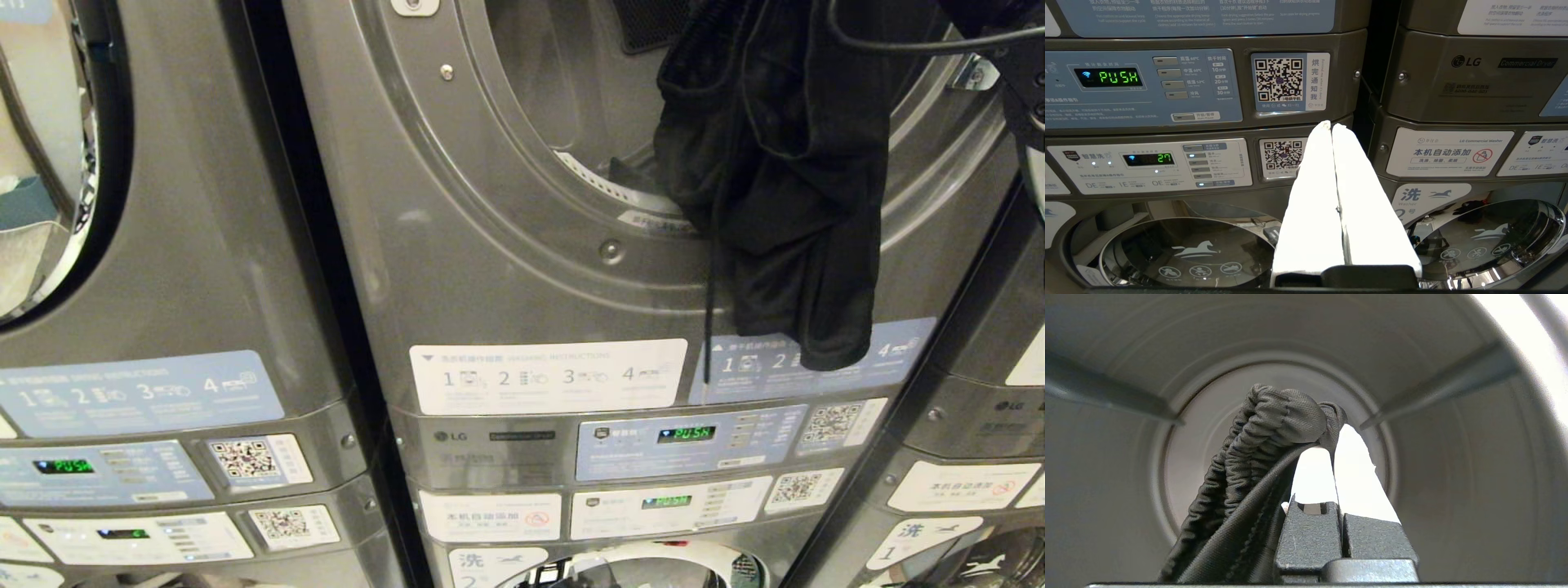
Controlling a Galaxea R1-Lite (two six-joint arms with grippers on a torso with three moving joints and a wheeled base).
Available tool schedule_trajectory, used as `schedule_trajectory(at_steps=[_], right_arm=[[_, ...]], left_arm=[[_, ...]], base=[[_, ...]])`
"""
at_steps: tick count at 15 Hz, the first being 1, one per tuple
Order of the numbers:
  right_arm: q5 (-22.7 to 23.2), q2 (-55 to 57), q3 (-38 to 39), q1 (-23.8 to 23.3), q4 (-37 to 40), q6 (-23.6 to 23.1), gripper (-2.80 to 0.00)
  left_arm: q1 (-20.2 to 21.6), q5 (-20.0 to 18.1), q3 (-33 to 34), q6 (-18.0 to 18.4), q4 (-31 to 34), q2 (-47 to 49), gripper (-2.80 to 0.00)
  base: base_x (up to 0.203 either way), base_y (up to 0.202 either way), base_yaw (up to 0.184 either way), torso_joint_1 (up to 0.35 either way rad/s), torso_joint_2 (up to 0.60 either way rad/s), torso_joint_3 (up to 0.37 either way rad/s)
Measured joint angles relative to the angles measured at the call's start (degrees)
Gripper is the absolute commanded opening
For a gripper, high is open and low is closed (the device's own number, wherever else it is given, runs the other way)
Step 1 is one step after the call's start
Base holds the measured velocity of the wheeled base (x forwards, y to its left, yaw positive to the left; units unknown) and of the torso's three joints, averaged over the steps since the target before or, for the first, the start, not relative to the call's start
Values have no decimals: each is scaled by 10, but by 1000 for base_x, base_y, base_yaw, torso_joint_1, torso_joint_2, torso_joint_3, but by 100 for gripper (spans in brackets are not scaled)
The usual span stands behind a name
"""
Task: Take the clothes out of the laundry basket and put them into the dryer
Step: Put the clothes in the dryer
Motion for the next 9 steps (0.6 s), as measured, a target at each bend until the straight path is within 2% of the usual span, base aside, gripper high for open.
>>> schedule_trajectory(at_steps=[3, 9], right_arm=[[0, -6, 0, -5, 22, 22, -280], [2, -13, 0, -4, 59, 18, -280]], left_arm=[[0, 0, 0, 0, 0, 0, -280], [0, 0, 0, 0, 0, 0, -280]], base=[[0, 0, 0, 0, 0, 0], [0, 0, 0, 0, 0, 0]])
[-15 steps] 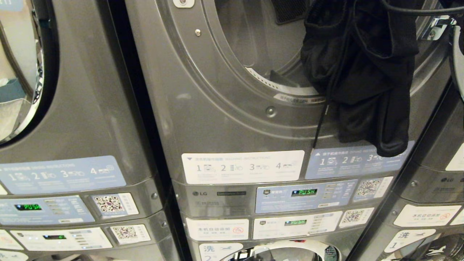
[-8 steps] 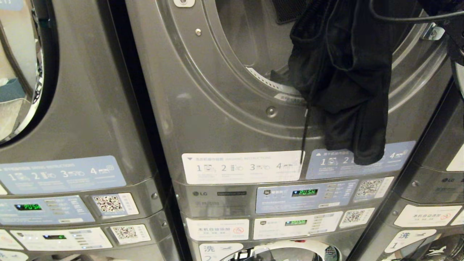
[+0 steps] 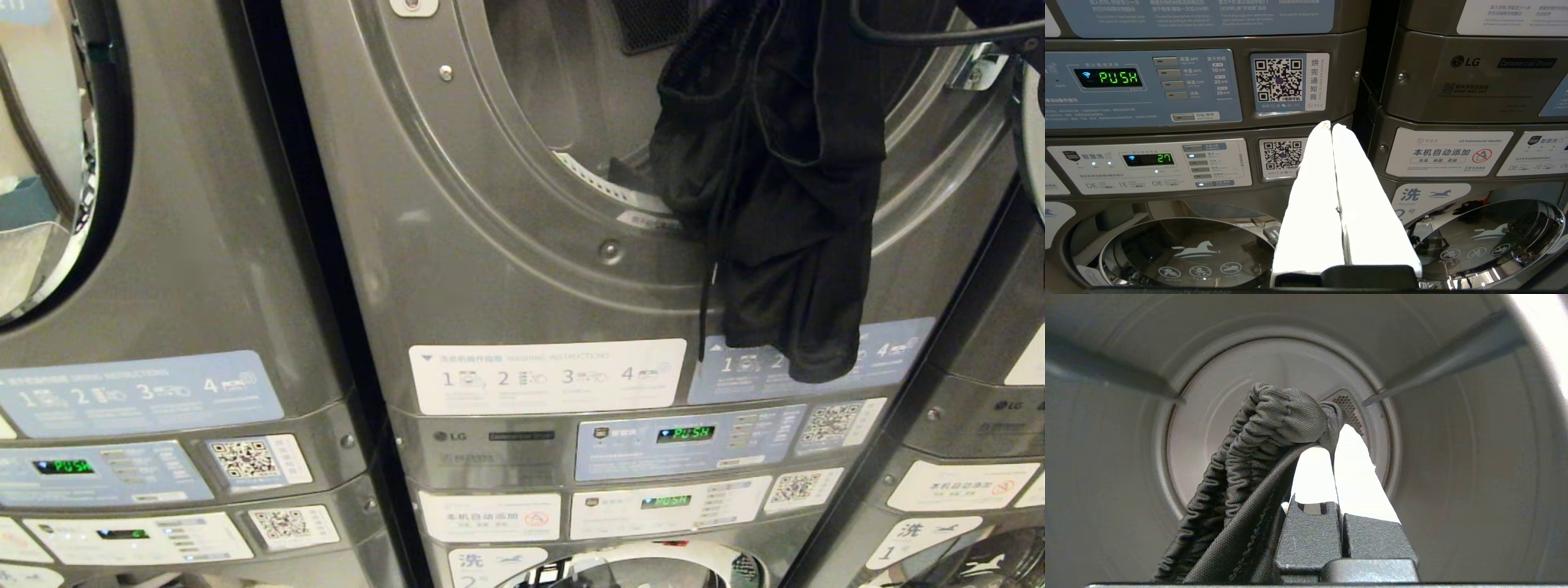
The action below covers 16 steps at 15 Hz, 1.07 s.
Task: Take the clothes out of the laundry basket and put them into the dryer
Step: Put the clothes in the dryer
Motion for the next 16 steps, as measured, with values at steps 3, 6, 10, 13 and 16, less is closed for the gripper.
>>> schedule_trajectory(at_steps=[3, 6, 10, 13, 16], right_arm=[[0, -1, 0, 0, 3, 0, -280], [0, 0, 0, 2, 3, 0, -280], [0, 4, 0, 4, 2, 0, -280], [1, 9, 0, 5, 2, 0, -280], [1, 15, 0, 5, -2, 0, -280]], left_arm=[[0, 0, 0, 0, 0, 0, -280], [0, -1, 0, 0, 0, 0, -280], [0, -1, 0, 1, 0, 0, -280], [0, -1, 0, 1, 0, 0, -280], [0, -1, 0, 1, 0, 0, -280]], base=[[0, 0, 0, 0, 0, 0], [0, 0, 0, 0, 0, 0], [0, 0, 0, 0, 0, 0], [0, 0, 0, 0, 0, 0], [0, 0, 0, 0, 0, 0]])
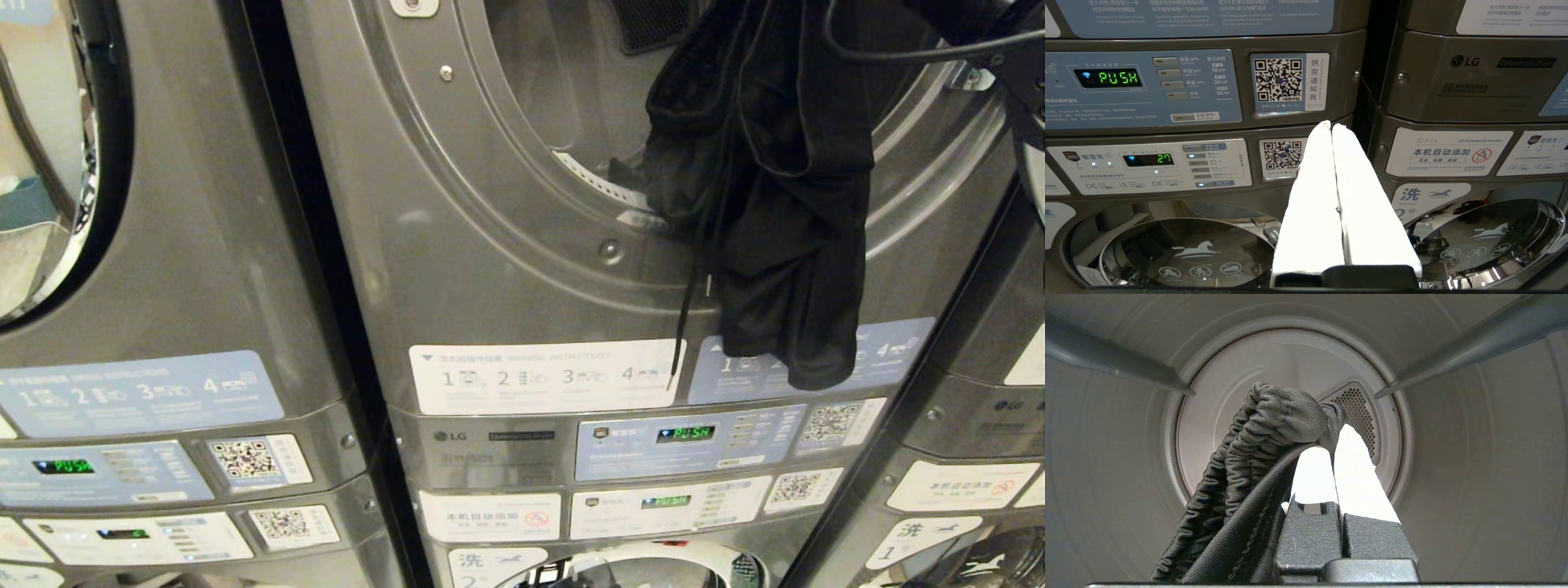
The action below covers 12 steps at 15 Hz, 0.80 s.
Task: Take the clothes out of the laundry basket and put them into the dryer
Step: Put the clothes in the dryer
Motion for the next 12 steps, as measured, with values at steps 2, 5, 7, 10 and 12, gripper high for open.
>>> schedule_trajectory(at_steps=[2, 5, 7, 10, 12], right_arm=[[0, 2, 0, 0, 0, 1, -280], [1, 5, 0, 0, 0, 1, -280], [1, 7, 0, 2, 0, 1, -280], [1, 13, 0, 4, 0, 0, -280], [1, 15, 0, 4, 0, 0, -280]], left_arm=[[0, 0, 0, 0, 0, 0, -280], [0, 0, 0, 0, 0, 0, -280], [0, 0, 0, 0, 0, 0, -280], [0, 0, 0, 0, 0, 0, -280], [0, 0, 0, 0, 0, 0, -280]], base=[[0, 0, 0, 0, 0, 0], [0, 0, 0, 0, 0, 0], [0, 0, 0, 0, 0, 0], [0, 0, 0, 0, 0, 0], [0, 0, 0, 0, 0, 0]])
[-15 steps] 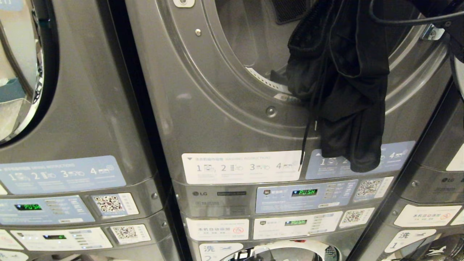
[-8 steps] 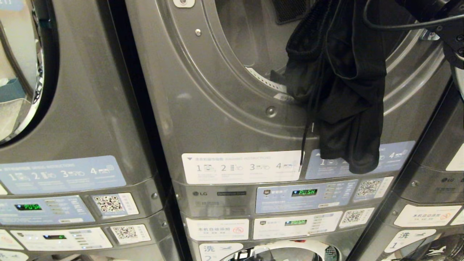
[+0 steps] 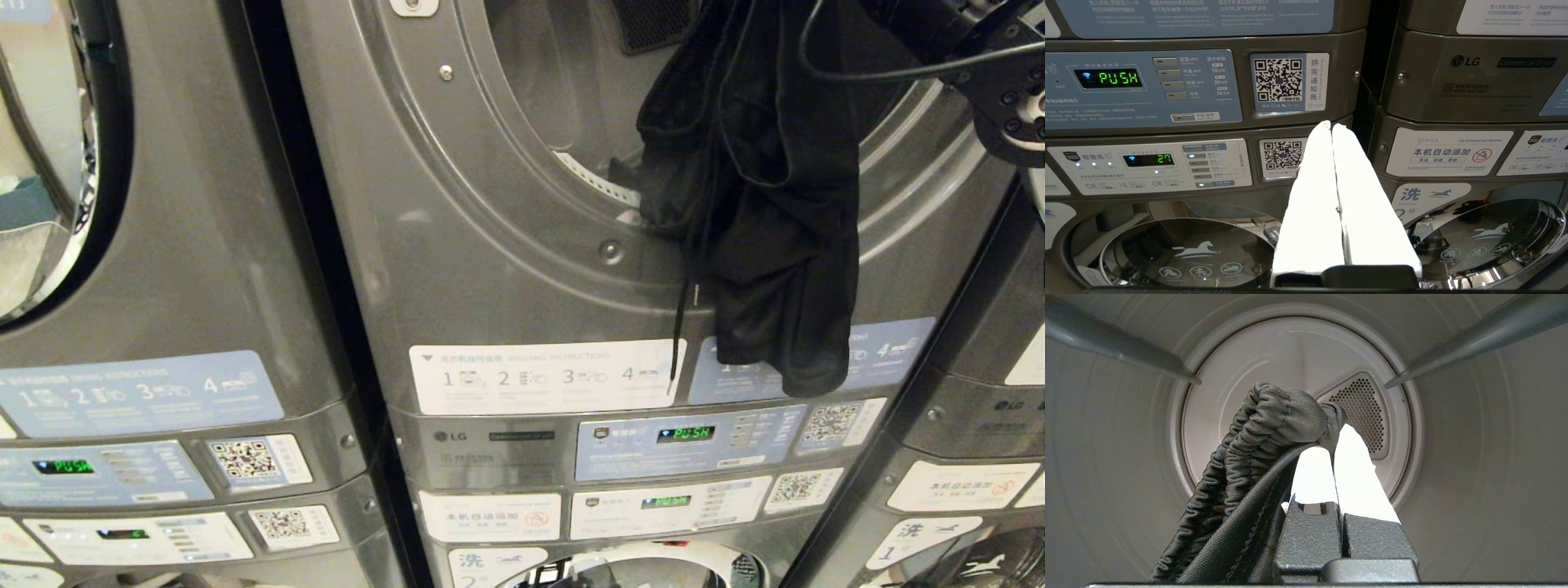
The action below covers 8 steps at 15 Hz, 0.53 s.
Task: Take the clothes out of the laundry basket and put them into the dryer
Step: Put the clothes in the dryer
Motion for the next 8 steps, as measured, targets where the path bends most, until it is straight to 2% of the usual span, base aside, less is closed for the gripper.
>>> schedule_trajectory(at_steps=[5, 8], right_arm=[[0, 6, 0, 0, 0, 0, -280], [0, 6, -1, 2, -2, 0, -280]], left_arm=[[0, 0, 0, 1, 0, 0, -280], [0, 1, 0, 1, 0, 0, -280]], base=[[0, 0, 0, 0, 0, 0], [92, 0, -1, 1, 0, -1]])
